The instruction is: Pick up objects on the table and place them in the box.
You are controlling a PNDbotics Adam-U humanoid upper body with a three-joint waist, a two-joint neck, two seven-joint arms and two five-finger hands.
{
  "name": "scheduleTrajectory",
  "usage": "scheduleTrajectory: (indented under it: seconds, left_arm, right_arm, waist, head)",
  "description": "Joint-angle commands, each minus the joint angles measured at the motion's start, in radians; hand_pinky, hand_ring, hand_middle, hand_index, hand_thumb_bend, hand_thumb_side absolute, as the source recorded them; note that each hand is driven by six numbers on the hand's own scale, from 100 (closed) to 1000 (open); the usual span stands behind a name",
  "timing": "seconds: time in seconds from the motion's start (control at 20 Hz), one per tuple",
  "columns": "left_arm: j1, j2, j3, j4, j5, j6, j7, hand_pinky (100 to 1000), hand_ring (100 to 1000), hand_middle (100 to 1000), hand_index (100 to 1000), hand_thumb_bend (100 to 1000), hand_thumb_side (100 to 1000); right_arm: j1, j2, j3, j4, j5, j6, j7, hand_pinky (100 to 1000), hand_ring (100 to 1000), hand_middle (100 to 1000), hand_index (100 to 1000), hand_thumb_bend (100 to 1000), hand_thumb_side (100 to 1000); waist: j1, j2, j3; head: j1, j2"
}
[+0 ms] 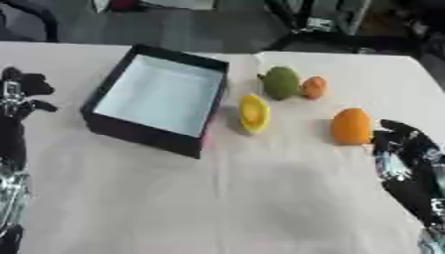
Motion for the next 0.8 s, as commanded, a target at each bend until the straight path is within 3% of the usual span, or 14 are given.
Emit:
scheduleTrajectory:
  seconds: [0.05,0.2,0.45,0.7,0.75,0.8]
  left_arm:
    - [-0.008,0.008,-0.003,-0.013,0.001,-0.001,-0.003,473,615,520,631,100,853]
    - [-0.006,0.010,-0.005,-0.012,0.002,0.000,-0.004,473,616,520,631,100,854]
    - [-0.008,0.012,-0.006,-0.012,0.004,0.000,-0.005,473,615,520,631,100,855]
    - [-0.008,0.013,-0.007,-0.012,0.005,0.001,-0.005,473,615,520,631,100,855]
    - [-0.010,0.013,-0.010,-0.012,0.005,0.000,-0.007,473,615,521,630,100,855]
    - [-0.011,0.013,-0.011,-0.012,0.005,0.000,-0.009,473,615,521,630,100,855]
  right_arm:
    - [-0.014,-0.125,0.005,0.011,0.004,-0.030,0.005,774,811,593,827,100,369]
    - [-0.026,-0.200,0.016,0.052,0.007,-0.054,0.017,780,824,617,840,100,339]
    - [-0.061,-0.296,0.039,0.143,0.025,-0.078,0.042,789,851,669,856,100,383]
    - [-0.083,-0.321,0.050,0.195,0.040,-0.101,0.048,789,852,671,857,100,388]
    - [-0.092,-0.330,0.059,0.206,0.046,-0.097,0.053,804,883,741,885,100,575]
    - [-0.112,-0.349,0.075,0.226,0.058,-0.086,0.065,804,883,741,885,100,575]
  waist:
    - [0.006,-0.024,0.004]
    - [0.003,-0.023,0.006]
    - [0.001,-0.019,0.012]
    - [0.001,-0.018,0.013]
    - [-0.001,-0.018,0.017]
    - [-0.001,-0.018,0.019]
  head:
    - [-0.003,-0.002]
    - [-0.004,-0.002]
    - [-0.002,-0.002]
    - [0.000,-0.002]
    - [-0.004,-0.002]
    - [-0.005,-0.002]
